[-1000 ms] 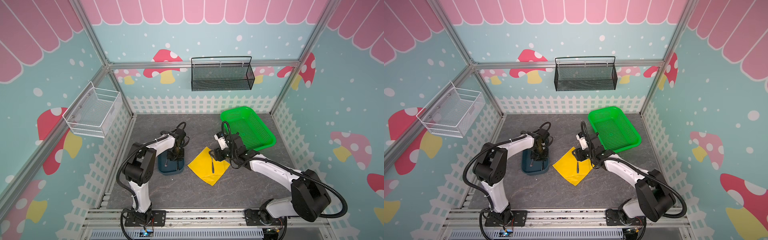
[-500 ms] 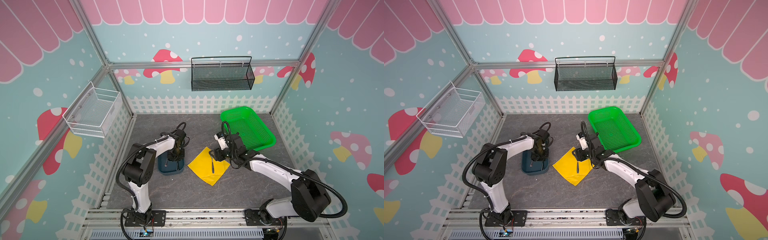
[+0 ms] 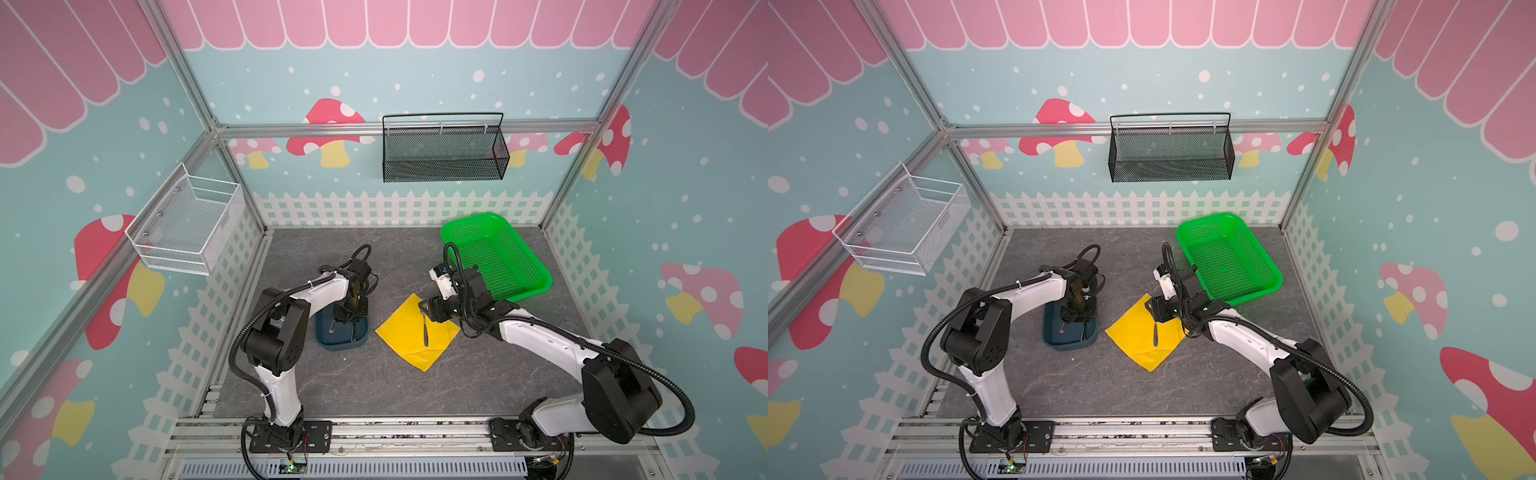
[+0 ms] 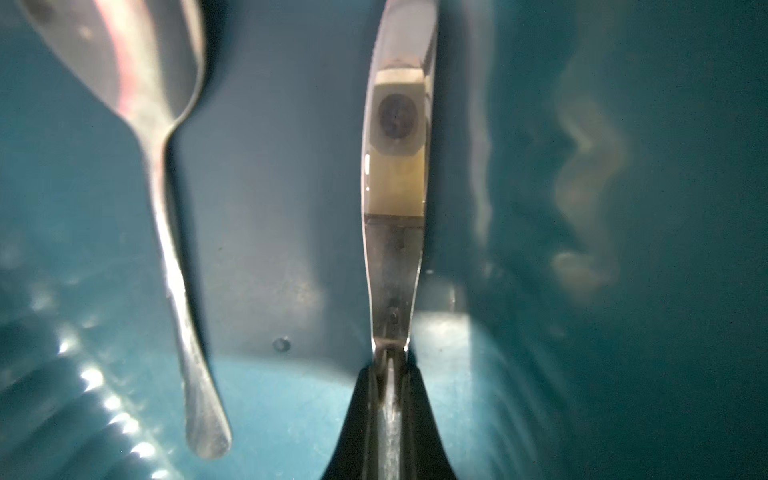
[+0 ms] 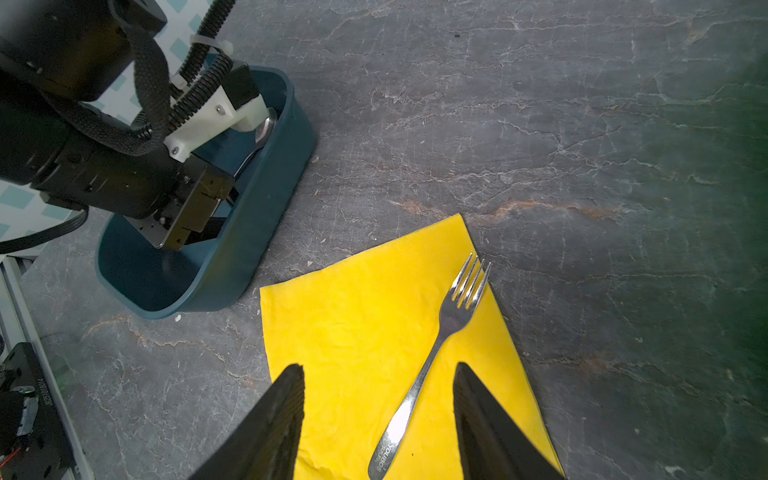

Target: Place the utensils on the paper napkin and roll it up

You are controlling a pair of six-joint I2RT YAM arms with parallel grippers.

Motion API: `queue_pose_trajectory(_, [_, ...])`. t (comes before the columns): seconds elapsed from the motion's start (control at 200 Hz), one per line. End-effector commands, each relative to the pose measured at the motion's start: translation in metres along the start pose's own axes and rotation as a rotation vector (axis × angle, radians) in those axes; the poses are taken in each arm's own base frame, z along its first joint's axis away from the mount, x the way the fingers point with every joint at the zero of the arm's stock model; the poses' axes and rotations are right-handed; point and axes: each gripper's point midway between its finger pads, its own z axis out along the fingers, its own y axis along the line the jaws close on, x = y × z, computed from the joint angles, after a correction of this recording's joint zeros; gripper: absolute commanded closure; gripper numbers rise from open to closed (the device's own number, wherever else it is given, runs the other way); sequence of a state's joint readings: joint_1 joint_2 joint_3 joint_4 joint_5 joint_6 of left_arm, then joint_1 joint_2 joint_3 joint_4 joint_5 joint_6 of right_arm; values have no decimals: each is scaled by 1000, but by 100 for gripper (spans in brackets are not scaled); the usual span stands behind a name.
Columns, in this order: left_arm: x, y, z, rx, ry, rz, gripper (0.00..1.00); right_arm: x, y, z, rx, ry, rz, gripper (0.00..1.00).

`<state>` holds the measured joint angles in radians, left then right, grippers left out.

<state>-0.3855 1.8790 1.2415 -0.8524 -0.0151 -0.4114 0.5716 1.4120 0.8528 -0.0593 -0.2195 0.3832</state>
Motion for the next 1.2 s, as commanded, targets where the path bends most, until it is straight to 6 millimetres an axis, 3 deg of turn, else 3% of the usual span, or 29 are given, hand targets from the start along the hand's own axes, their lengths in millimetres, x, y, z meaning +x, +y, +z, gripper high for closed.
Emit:
queue_pose_trajectory(0.0, [-5,9,-17,-34,-32,12,96,0,3,-4,-1,-12,-2,41])
queue_pose_trajectory(0.495, [-4,9,-29,-12,-35,5,95,1,3,-5,0,-12,7,41])
queue_pose_trajectory(0.73, [-10,8,-49,-5,-69,2,95,-1,2,-6,7,-21,11,41])
queue_pose_trajectory(1.196, [-12,3,-66,22,-84,-19,94,-5,0,-10,22,-50,9,40])
